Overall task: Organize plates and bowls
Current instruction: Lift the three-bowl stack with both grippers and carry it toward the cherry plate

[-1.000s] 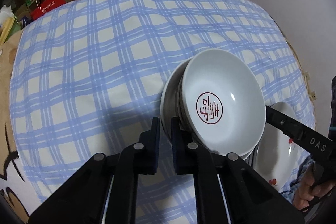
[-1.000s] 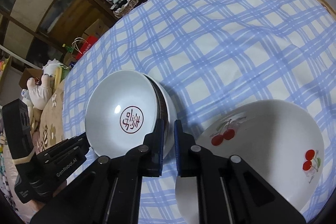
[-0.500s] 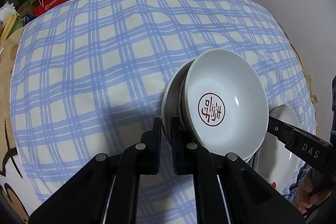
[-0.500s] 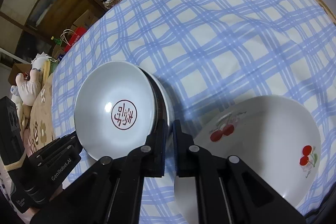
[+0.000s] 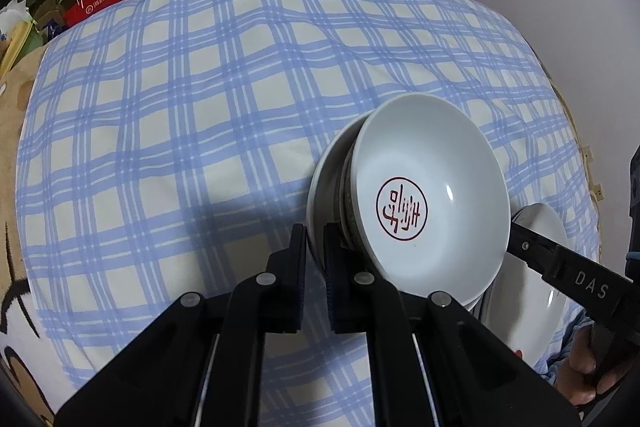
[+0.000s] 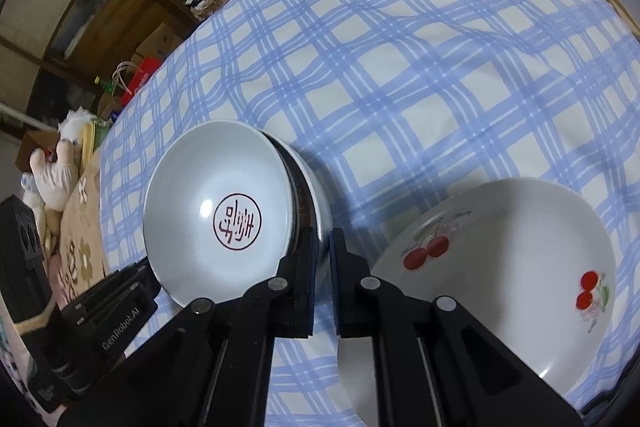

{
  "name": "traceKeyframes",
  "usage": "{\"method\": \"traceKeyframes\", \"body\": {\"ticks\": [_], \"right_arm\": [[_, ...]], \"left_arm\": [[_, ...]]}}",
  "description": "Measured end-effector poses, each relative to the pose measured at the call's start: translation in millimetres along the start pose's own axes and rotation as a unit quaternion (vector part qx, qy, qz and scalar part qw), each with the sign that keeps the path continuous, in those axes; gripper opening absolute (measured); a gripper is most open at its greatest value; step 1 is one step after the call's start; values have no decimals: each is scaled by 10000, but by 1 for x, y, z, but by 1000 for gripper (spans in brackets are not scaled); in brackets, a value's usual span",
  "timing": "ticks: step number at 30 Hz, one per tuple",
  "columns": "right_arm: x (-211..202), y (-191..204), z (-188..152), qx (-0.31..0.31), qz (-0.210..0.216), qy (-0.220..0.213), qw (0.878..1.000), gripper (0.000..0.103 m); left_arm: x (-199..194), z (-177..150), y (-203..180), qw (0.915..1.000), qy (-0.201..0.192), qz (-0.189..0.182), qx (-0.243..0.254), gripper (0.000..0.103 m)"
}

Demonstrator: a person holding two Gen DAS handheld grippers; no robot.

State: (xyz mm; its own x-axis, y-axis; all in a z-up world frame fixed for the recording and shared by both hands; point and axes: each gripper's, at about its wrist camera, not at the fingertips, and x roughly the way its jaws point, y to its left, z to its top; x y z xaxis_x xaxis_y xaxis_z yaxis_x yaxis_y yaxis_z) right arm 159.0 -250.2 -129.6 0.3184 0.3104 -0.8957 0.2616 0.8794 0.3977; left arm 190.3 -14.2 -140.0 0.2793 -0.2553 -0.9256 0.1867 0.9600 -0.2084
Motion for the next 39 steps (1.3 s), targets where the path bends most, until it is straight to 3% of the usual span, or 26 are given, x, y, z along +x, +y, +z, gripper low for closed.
{"method": "traceKeyframes", "body": {"ticks": [12, 17, 23, 27, 30, 35, 39], "right_arm": [[1, 3, 0, -87, -41, 33, 9999, 10], [3, 5, 0, -140, -169, -5, 9998, 9], [1, 15, -6, -339, -586, -235, 9974, 7], [0, 18, -6, -482, -752, -241, 9957, 6], [0, 16, -2, -404, -825, -181, 9956, 6], [-5, 21, 0, -498, -791, -229, 9954, 6], [-8, 21, 0, -482, -727, -224, 9959, 6]], "left_arm": [[1, -1, -4, 9999, -21, 143, 80, 8], [3, 0, -8, 9991, 34, 367, 204, 13], [2, 0, -1, 10000, -21, 62, -53, 7], [-4, -3, -7, 9996, -161, 151, 153, 8], [-10, -5, -13, 9986, -410, 217, 246, 8], [-12, 0, -2, 9995, -299, -27, -29, 7], [-16, -2, -3, 9997, -256, 25, 16, 8]]}}
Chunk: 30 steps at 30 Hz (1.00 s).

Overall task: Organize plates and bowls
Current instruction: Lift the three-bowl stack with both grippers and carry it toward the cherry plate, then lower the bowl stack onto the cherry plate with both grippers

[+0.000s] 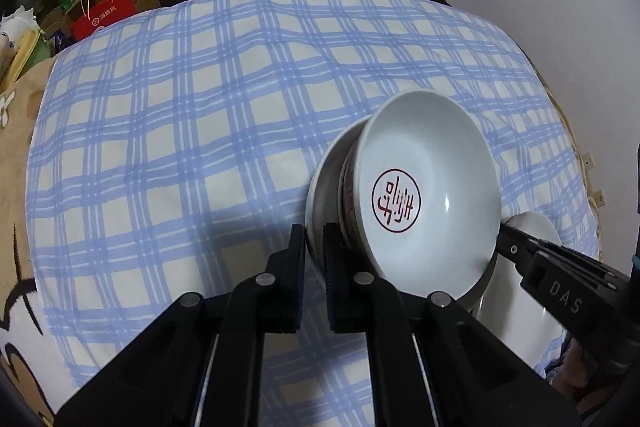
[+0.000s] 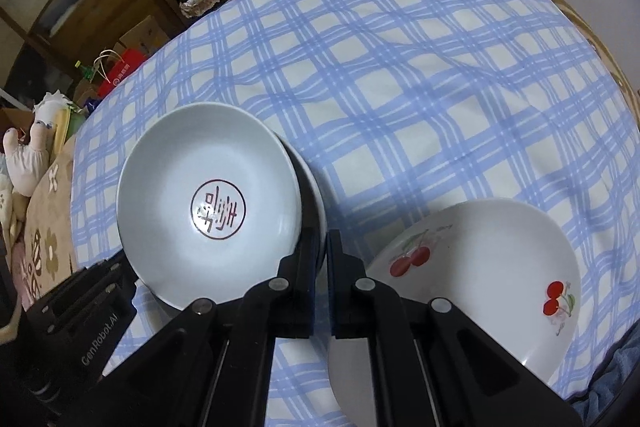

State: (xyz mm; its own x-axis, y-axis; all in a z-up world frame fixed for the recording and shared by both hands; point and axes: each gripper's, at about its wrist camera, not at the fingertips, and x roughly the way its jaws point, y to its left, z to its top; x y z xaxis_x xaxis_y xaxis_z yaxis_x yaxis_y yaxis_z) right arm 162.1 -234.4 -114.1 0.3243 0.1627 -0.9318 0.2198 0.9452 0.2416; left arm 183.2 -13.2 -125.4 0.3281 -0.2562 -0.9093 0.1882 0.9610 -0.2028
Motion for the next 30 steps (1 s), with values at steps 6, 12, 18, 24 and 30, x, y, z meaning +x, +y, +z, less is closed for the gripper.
{"method": "traceKeyframes", "body": {"ticks": [6, 12, 18, 24, 30], "right_arm": [[-10, 1, 0, -14, -39, 51, 10000, 6], [-19, 3, -2, -57, 13, -28, 10000, 6], [-37, 1, -1, -72, 116, -142, 9998, 6], [-58, -8, -8, -129, -15, -271, 9995, 6], [-75, -30, -20, 106, -37, -278, 9996, 6]], "left_arm": [[-6, -4, -1, 9999, 73, -62, -46, 8], [-16, -8, -4, 10000, -58, -50, -25, 8], [-31, -7, -6, 9996, -205, -158, -75, 8], [-44, -10, -21, 9993, -262, -274, -41, 8], [-51, -20, -41, 9988, -187, -447, 46, 8]]}}
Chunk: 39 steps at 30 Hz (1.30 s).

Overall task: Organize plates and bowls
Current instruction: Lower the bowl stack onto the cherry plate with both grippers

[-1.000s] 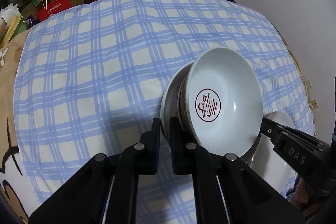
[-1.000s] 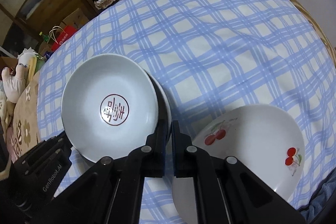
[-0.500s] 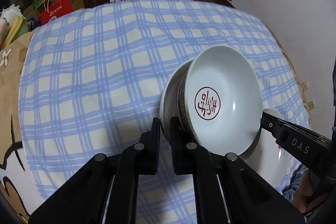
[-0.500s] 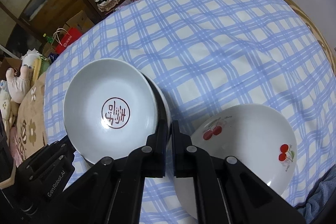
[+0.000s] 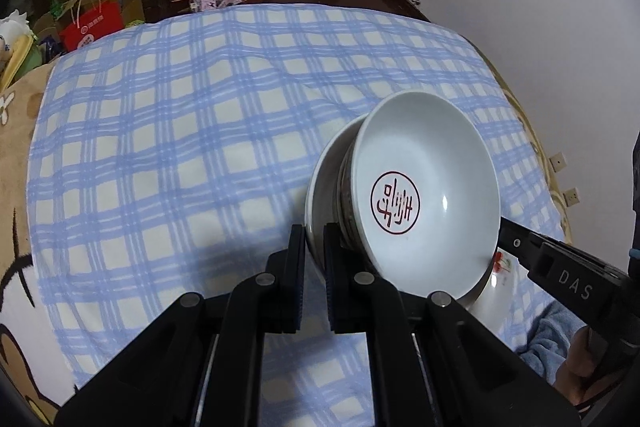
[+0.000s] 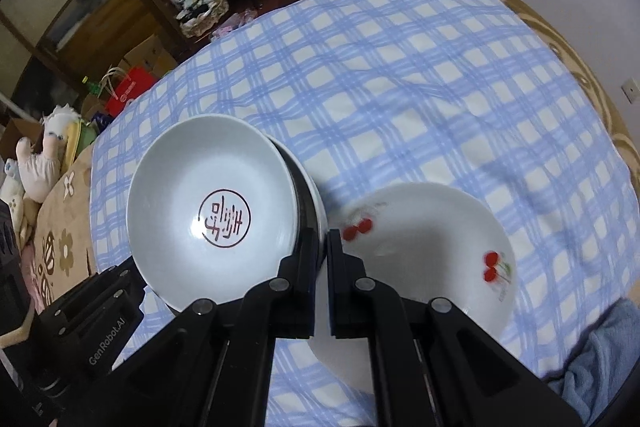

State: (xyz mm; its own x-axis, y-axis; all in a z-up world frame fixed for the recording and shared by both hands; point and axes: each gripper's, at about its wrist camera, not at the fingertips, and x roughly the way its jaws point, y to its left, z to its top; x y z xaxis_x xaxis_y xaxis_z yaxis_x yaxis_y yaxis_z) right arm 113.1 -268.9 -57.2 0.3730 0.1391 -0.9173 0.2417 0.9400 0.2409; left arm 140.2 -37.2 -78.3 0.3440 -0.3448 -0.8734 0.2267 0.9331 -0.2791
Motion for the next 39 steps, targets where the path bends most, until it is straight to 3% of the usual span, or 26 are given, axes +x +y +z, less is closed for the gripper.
{"method": "traceKeyframes", "body": {"ticks": [8, 16, 19, 28, 39], "right_arm": [[-19, -53, -17, 509, -119, -55, 9986, 6], [-2, -96, -37, 886, -451, 170, 9949, 6], [2, -98, -41, 854, -460, 140, 9952, 6], [4, -97, -45, 759, -501, 20, 9959, 6], [3, -98, -46, 853, -391, -44, 9956, 6]], "left_arm": [[8, -12, -49, 9993, 157, -162, 313, 7], [43, -37, -92, 9944, 650, 87, 834, 7], [48, -44, -99, 9926, 573, 223, 1046, 7], [49, -45, -95, 9929, 526, 121, 1057, 8], [47, -48, -97, 9917, 321, 245, 1218, 11]]}}
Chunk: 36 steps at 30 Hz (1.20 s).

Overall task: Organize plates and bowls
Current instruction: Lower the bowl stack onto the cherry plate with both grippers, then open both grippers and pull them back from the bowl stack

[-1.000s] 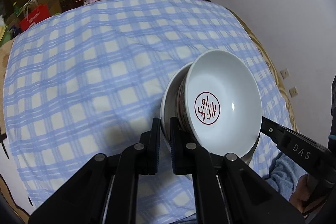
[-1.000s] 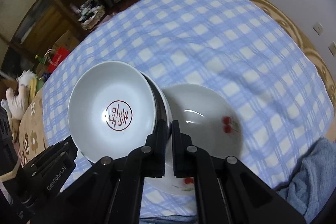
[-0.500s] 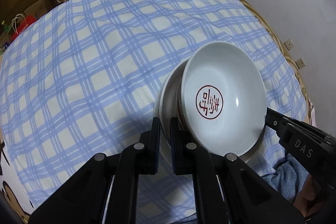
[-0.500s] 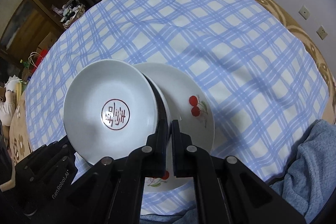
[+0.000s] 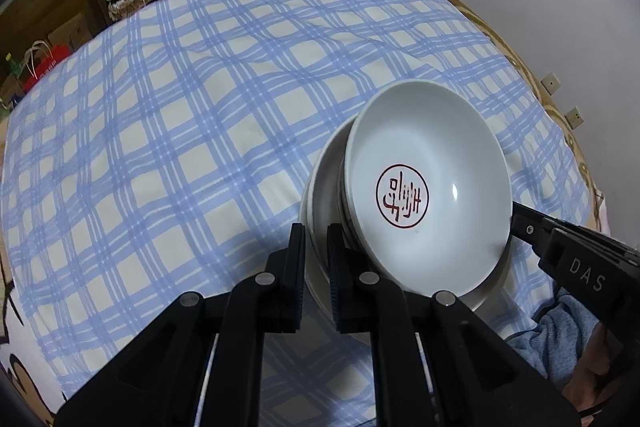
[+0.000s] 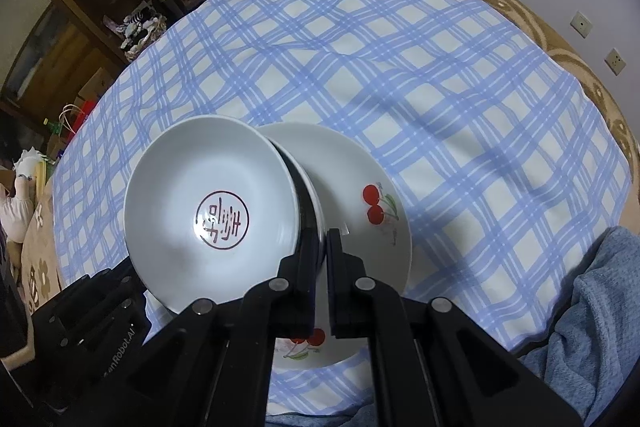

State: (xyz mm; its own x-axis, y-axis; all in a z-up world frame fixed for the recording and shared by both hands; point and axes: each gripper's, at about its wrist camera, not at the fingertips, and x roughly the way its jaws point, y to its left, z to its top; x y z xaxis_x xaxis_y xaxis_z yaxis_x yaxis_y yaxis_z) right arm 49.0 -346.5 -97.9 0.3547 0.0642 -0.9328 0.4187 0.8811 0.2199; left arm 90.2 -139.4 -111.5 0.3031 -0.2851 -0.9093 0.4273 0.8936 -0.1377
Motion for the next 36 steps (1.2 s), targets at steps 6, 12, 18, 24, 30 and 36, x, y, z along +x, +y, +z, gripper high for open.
{"method": "traceKeyframes", "body": {"ticks": [6, 12, 18, 24, 30, 36], "right_arm": [[0, -1, 0, 23, 24, -45, 10000, 6], [0, -1, 1, -17, 0, -47, 10000, 6], [-1, -1, 2, -48, 17, 0, 10000, 6], [-14, 1, 6, -74, -28, -266, 9996, 8], [-37, -5, 4, 11, 157, -475, 9987, 17], [-77, -10, -4, -97, 333, -942, 9949, 46]], "left_arm": [[-2, 0, 3, 10000, -77, 9, 6, 18], [-1, 0, 6, 9999, -71, -62, -55, 19], [-12, 0, 4, 9995, -250, 111, 177, 20], [-40, 3, 22, 9980, -608, 126, -92, 20], [-73, -6, 39, 9934, -978, 544, -230, 23], [-105, -17, 45, 9876, -1301, 854, -193, 42]]}}
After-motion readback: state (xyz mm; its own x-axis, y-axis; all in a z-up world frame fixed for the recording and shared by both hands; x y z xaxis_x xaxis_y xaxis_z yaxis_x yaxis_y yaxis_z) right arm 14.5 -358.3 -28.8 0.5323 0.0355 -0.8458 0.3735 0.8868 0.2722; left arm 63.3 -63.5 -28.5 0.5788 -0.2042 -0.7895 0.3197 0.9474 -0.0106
